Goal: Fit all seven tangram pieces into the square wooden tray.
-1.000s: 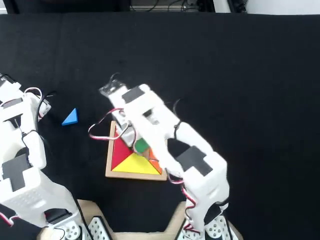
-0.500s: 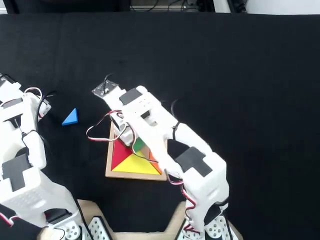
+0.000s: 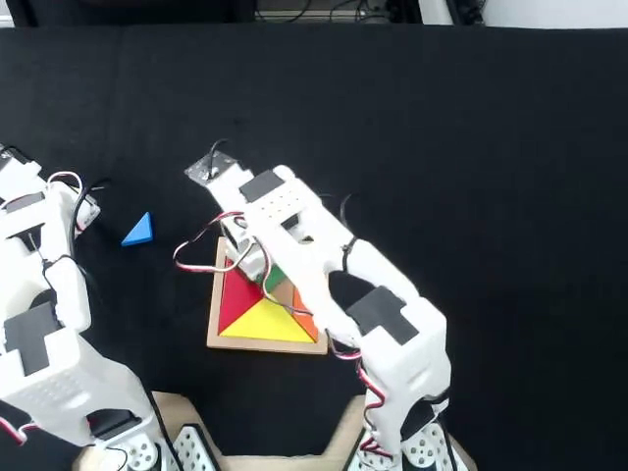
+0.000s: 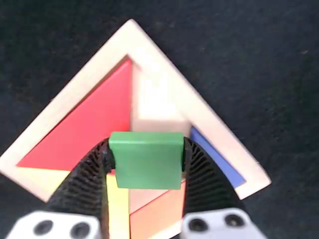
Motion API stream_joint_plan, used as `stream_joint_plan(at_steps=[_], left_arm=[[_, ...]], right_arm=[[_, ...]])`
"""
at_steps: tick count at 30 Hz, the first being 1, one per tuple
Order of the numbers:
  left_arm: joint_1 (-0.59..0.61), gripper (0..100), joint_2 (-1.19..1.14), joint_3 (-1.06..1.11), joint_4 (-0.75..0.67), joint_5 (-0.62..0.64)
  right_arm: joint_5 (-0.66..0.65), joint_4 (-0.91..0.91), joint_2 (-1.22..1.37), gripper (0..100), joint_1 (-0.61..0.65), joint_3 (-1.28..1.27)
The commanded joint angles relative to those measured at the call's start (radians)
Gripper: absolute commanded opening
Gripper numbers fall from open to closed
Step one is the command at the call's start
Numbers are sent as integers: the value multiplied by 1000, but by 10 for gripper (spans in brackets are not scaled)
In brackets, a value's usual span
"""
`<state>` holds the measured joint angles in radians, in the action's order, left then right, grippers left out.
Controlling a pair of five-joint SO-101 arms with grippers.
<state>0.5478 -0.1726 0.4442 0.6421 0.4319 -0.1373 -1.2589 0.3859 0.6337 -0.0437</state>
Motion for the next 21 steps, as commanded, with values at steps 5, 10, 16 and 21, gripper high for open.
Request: stream_joint_plan(at_steps=[5, 10, 16, 21], left_arm=[[2, 149, 6, -38, -14, 9], [2, 149, 6, -38, -14, 9], [2, 149, 6, -36, -14, 9], [2, 149, 6, -36, -14, 9]], right_arm=[[-3, 17, -61, 11, -21, 13], [-3, 18, -59, 11, -25, 8], [-3, 18, -59, 11, -25, 2], [-2, 20, -59, 12, -25, -5]])
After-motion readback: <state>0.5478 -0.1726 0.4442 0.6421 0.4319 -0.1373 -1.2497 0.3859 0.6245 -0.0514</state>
